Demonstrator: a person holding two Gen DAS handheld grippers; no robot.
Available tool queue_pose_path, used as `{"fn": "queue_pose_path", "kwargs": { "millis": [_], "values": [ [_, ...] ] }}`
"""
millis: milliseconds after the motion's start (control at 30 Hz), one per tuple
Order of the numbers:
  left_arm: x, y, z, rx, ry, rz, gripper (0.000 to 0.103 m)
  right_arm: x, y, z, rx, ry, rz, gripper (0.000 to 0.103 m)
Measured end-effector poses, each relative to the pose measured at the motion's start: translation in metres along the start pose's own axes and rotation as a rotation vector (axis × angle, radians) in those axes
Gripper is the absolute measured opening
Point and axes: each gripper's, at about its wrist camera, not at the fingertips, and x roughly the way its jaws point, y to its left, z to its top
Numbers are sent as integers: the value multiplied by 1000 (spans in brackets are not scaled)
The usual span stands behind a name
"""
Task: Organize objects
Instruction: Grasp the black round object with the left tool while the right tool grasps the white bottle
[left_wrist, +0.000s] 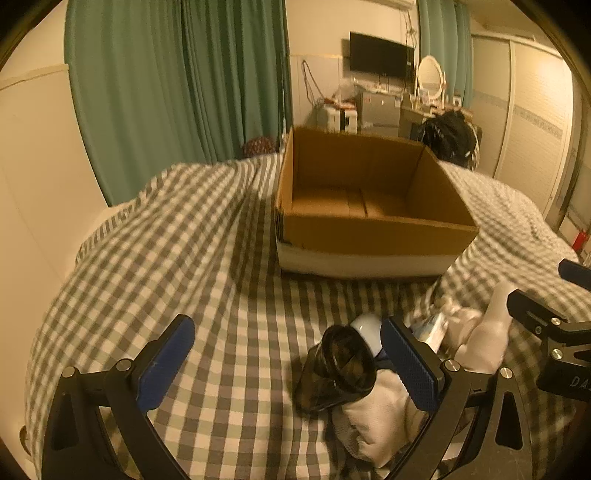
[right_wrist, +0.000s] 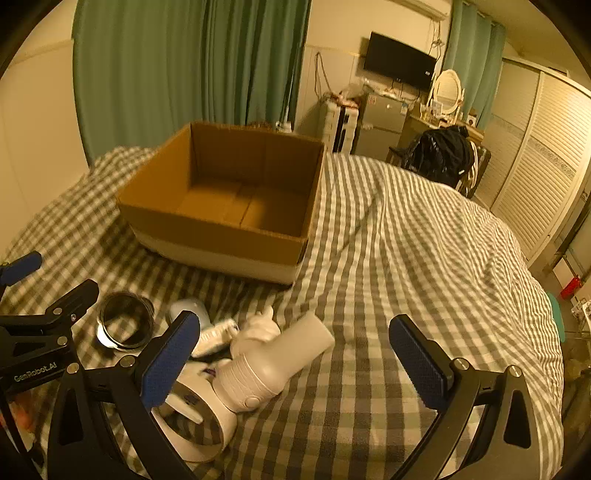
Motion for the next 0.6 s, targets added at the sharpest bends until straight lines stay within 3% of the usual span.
{"fn": "queue_pose_path", "kwargs": {
  "millis": [333,600],
  "values": [
    [42,-15,-19,67,144,-55,99,31,5,-11,-20,123,-2,99],
    [60,-15,-24,52,215,-100,84,36,9,-13,-29,149,7,99]
  ]
}}
